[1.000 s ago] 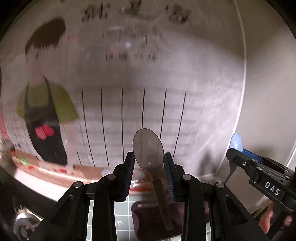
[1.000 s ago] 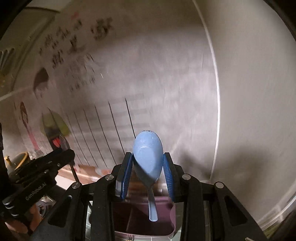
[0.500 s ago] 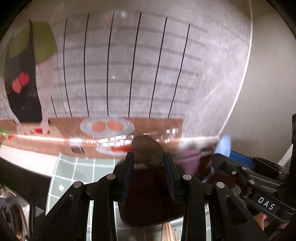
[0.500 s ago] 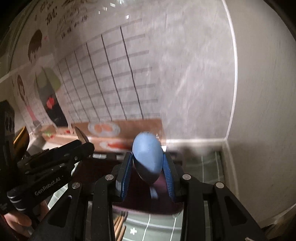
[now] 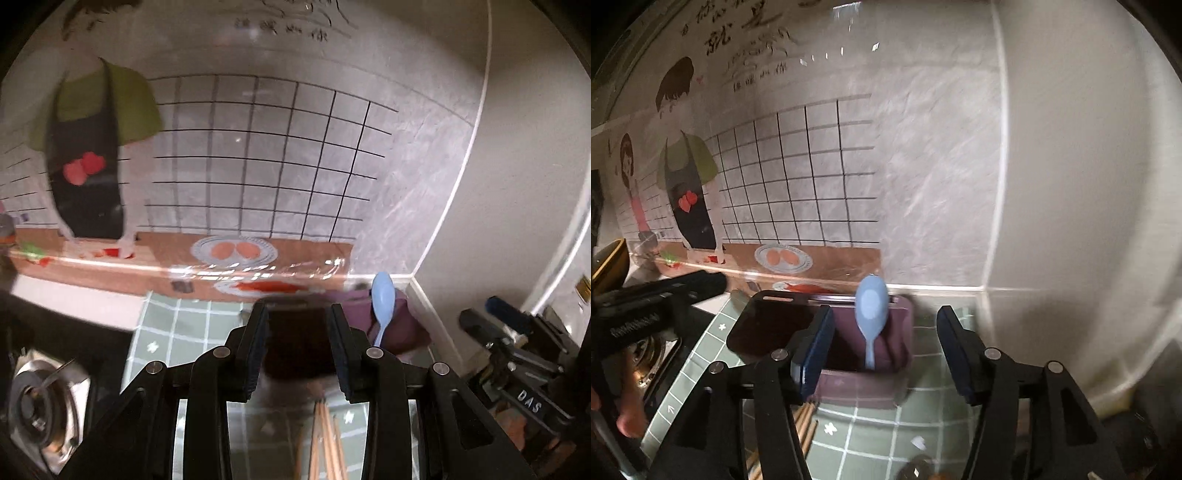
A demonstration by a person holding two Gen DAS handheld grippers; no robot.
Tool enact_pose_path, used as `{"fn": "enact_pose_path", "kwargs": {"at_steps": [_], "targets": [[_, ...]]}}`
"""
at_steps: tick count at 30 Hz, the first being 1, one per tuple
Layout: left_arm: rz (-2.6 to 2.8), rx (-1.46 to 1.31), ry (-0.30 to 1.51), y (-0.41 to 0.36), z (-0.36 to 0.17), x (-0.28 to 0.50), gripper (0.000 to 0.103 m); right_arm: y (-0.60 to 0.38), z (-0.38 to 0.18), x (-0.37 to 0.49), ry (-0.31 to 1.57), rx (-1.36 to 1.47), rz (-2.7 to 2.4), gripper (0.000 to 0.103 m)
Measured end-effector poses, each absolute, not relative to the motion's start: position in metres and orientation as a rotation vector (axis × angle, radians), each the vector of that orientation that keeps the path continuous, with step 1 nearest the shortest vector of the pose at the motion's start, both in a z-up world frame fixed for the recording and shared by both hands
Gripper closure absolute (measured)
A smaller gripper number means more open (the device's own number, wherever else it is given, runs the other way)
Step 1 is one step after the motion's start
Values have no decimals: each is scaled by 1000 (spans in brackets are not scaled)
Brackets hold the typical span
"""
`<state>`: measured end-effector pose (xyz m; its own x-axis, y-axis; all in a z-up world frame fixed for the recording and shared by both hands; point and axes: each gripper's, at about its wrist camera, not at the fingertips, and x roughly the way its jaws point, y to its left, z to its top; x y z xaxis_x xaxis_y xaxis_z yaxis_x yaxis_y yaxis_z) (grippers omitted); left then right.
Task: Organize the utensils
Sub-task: 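Withdraw both grippers from the caddy back toward the chopsticks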
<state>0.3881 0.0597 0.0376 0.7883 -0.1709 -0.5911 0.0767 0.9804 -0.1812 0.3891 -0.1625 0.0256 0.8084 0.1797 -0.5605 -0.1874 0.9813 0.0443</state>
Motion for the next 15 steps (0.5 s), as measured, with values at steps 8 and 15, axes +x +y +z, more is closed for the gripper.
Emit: {"fn": "enact_pose_path", "kwargs": {"at_steps": [8, 15], "targets": [[-145, -149, 716, 93, 22, 309, 68, -155, 21, 316, 618, -121, 154, 43], [-154, -86, 728, 113, -2, 247, 68, -145, 3, 262, 701, -99, 114, 37]]}}
